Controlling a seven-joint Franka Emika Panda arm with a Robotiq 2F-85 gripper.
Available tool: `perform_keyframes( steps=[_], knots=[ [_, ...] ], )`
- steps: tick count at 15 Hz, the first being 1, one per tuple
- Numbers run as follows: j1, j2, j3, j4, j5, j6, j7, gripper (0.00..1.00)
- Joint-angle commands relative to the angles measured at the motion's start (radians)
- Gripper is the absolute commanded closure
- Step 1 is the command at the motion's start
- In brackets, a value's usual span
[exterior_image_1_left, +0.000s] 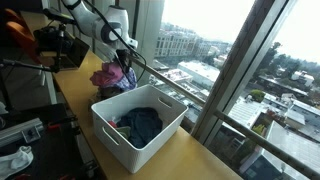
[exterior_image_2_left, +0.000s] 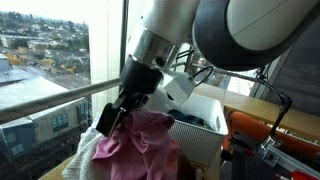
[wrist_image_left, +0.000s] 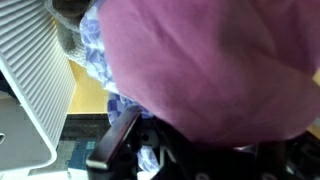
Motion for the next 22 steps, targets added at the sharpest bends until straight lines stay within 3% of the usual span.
perform_keyframes(
  steps=[1, 6, 12, 13, 14, 18, 22],
  knots=[
    [-0.007, 0.114, -0.002, 0.152, 0.075, -0.056, -0.095, 1.00],
    [-0.006, 0.167, 0.002, 0.203, 0.111, -0.115, -0.132, 1.00],
    [0.102, 0.166, 0.000, 0.132, 0.082, -0.129, -0.086, 1.00],
    [0.115, 0.167, 0.000, 0.130, 0.083, -0.128, -0.082, 0.75],
    [0.123, 0.164, 0.000, 0.124, 0.083, -0.132, -0.084, 0.74],
    [0.125, 0.137, -0.005, 0.110, 0.084, -0.135, -0.093, 0.46],
    [0.075, 0.081, -0.010, 0.105, 0.100, -0.146, -0.119, 0.16]
  ],
)
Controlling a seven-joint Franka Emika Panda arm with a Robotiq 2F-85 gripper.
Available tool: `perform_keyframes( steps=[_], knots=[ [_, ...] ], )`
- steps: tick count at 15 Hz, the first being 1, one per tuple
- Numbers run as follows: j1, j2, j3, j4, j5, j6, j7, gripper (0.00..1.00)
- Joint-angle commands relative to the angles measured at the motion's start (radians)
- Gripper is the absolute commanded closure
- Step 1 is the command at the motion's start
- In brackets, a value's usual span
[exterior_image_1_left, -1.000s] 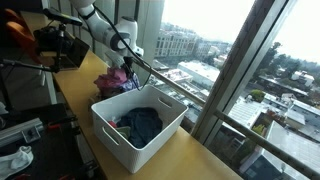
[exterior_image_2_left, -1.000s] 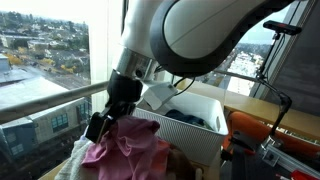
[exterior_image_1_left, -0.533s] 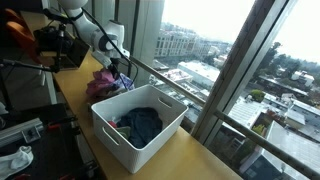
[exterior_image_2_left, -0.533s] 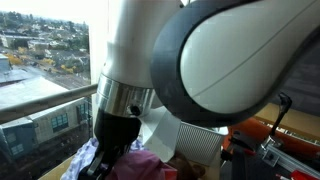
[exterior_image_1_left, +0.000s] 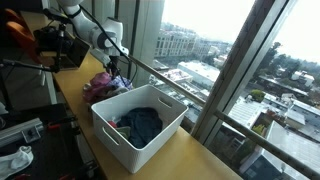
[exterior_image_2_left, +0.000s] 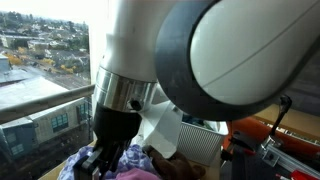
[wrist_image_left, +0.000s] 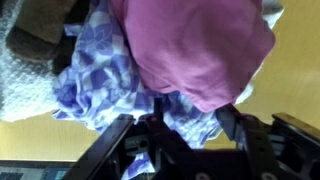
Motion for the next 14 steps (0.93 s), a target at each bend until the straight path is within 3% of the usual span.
perform_keyframes(
  steps=[1, 3, 10, 14],
  knots=[
    [-0.052, -0.088, -0.007, -0.018, 0.029, -0.041, -0.038, 0.10],
    [-0.095, -0.136, -0.007, -0.022, 0.040, -0.058, -0.060, 0.00],
    [-0.169, -0.247, -0.061, -0.024, 0.002, -0.120, -0.077, 0.00],
    [-0.208, -0.259, -0.115, 0.040, -0.014, -0.268, -0.105, 0.00]
  ],
)
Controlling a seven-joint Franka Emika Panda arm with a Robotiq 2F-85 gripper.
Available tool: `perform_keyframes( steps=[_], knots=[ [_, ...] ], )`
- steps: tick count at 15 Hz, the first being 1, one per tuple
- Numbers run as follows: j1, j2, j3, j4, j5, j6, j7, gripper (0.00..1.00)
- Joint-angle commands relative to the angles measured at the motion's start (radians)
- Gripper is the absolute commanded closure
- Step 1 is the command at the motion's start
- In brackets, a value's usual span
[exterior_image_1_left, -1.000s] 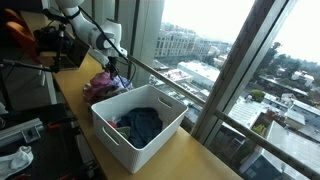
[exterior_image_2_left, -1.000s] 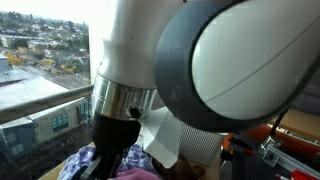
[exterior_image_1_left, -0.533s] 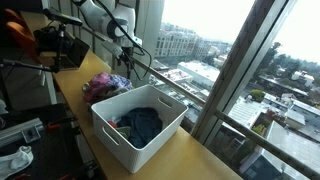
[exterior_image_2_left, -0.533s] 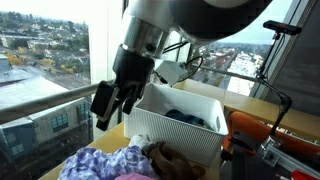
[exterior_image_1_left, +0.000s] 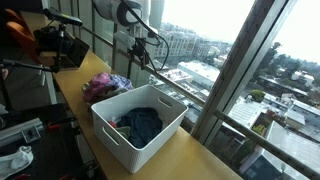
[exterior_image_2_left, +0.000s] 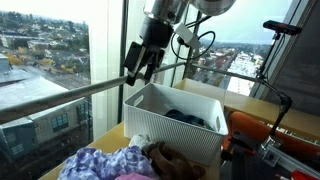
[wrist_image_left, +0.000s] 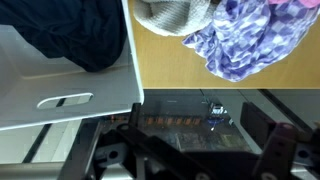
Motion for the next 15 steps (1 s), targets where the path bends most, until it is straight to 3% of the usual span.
perform_keyframes(
  steps=[1, 4, 7, 11, 15],
  knots=[
    [-0.034, -0.014, -0.052, 0.067, -0.025, -0.155, -0.031, 0.00],
    [-0.090, 0.022, -0.095, 0.183, -0.021, -0.305, -0.082, 0.00],
    [-0.133, 0.094, -0.123, 0.267, -0.019, -0.366, -0.119, 0.00],
    [-0.181, 0.195, -0.139, 0.289, -0.011, -0.351, -0.161, 0.00],
    [-0.207, 0.281, -0.154, 0.241, -0.020, -0.312, -0.159, 0.00]
  ],
)
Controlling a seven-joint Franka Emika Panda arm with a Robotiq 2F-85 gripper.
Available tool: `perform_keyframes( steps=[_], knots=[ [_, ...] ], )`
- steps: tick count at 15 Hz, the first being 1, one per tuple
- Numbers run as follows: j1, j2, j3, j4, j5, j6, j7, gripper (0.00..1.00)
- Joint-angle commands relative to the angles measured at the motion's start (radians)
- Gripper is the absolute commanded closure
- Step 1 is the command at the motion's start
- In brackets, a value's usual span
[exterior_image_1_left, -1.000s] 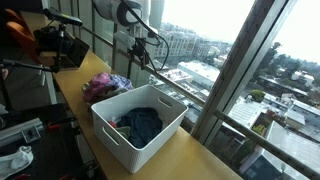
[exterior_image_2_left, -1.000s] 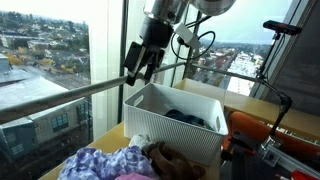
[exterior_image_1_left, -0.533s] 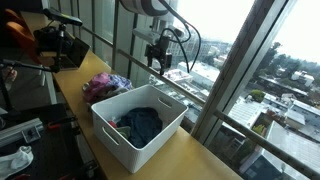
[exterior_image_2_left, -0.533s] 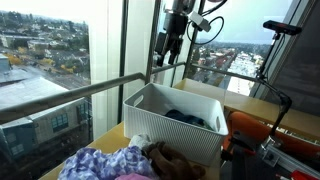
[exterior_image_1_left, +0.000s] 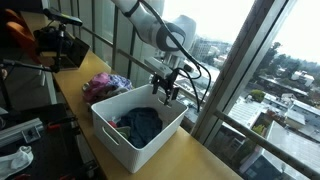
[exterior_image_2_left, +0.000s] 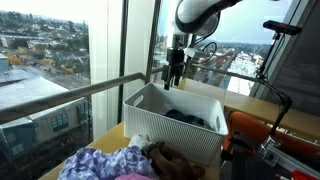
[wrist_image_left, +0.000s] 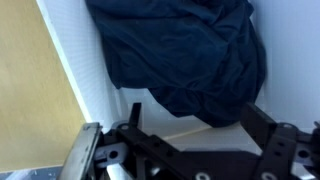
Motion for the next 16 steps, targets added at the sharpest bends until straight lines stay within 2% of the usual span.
perform_keyframes(
  steps=[1, 8, 12, 16],
  knots=[
    [-0.018, 0.071, -0.015, -0.014, -0.008, 0.021, -0.020, 0.00],
    [-0.033, 0.062, -0.050, -0.260, -0.043, 0.189, -0.024, 0.00],
    [-0.006, 0.041, -0.055, -0.407, -0.086, 0.305, 0.000, 0.00],
    [0.016, 0.036, -0.063, -0.504, -0.118, 0.397, 0.025, 0.00]
  ],
)
